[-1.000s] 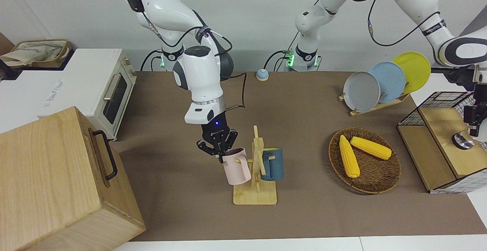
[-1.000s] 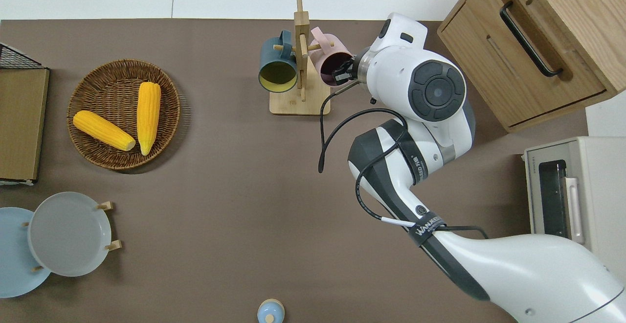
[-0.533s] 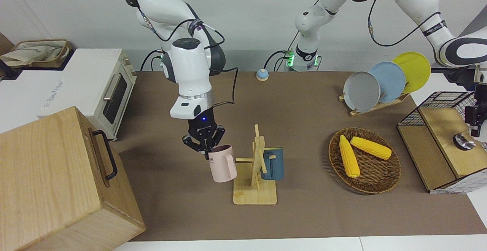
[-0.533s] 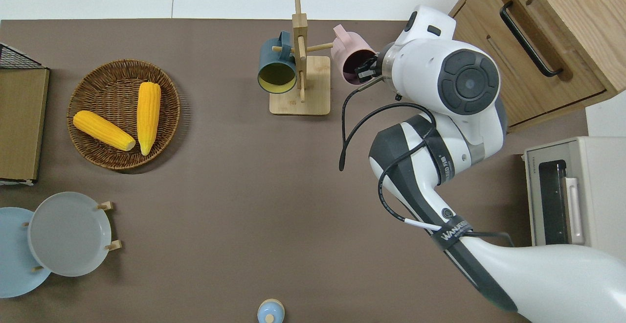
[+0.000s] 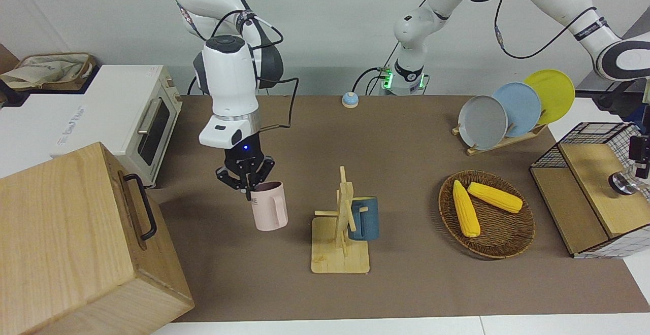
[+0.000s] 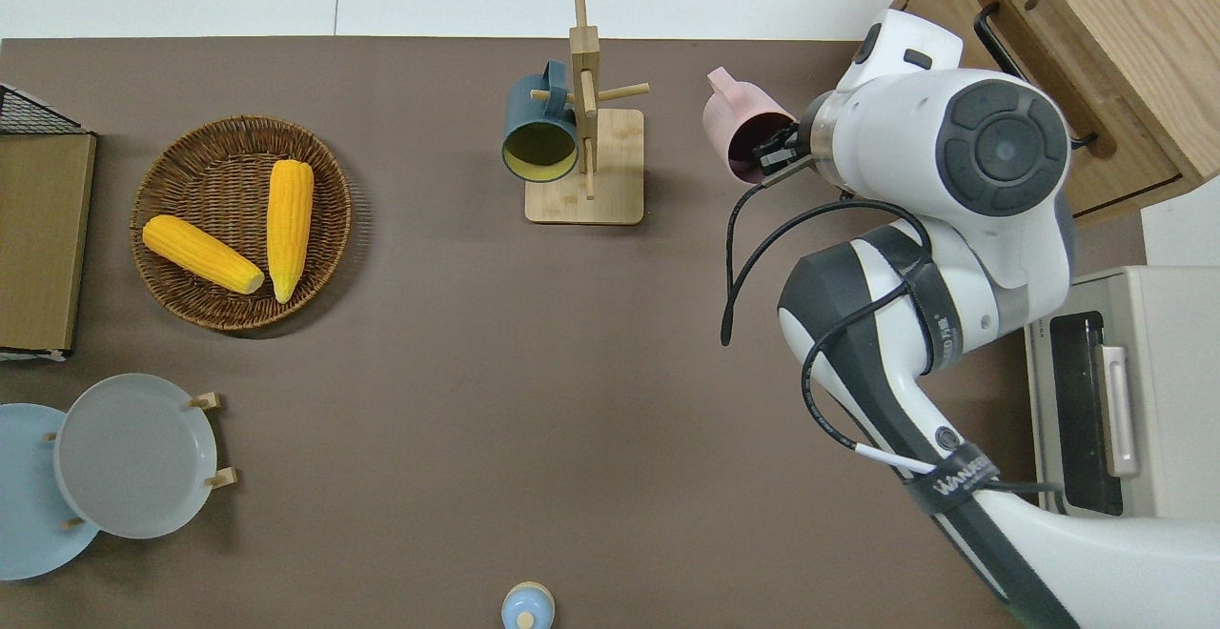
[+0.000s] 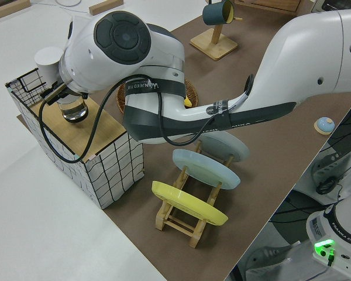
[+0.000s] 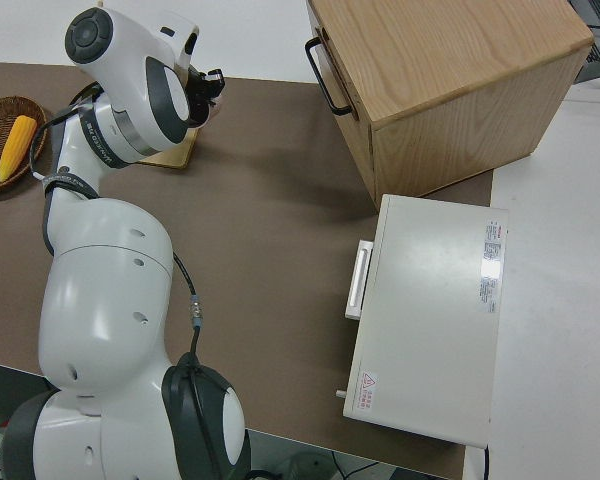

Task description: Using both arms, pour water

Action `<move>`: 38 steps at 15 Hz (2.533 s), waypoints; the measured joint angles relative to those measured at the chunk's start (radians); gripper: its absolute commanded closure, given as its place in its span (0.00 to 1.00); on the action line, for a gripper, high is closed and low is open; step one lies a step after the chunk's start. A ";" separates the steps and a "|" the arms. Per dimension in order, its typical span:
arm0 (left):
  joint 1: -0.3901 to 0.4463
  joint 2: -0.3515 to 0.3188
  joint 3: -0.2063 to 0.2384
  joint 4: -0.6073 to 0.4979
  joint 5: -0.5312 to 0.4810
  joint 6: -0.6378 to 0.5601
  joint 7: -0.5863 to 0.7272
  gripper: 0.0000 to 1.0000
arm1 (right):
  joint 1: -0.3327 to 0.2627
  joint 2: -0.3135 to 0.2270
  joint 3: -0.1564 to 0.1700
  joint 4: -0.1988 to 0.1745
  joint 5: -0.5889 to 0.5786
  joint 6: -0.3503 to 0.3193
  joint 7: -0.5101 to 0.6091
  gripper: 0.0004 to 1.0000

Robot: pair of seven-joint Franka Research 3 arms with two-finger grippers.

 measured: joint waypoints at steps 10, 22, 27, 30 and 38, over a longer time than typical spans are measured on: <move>-0.081 -0.211 -0.022 0.019 0.258 -0.219 -0.355 1.00 | -0.011 -0.055 -0.008 -0.020 0.040 -0.361 -0.018 1.00; -0.271 -0.480 -0.047 -0.312 0.453 -0.242 -0.637 1.00 | 0.220 -0.113 -0.047 -0.130 0.389 -0.602 0.447 1.00; -0.282 -0.611 -0.094 -0.520 0.455 -0.180 -0.681 1.00 | 0.359 -0.032 -0.043 -0.120 0.459 -0.462 0.702 1.00; -0.283 -0.678 -0.129 -0.674 0.455 -0.081 -0.700 1.00 | 0.420 0.038 -0.043 -0.075 0.477 -0.403 0.812 1.00; -0.331 -0.795 -0.159 -0.923 0.450 0.045 -0.733 1.00 | 0.484 0.172 -0.048 0.016 0.548 -0.235 0.916 1.00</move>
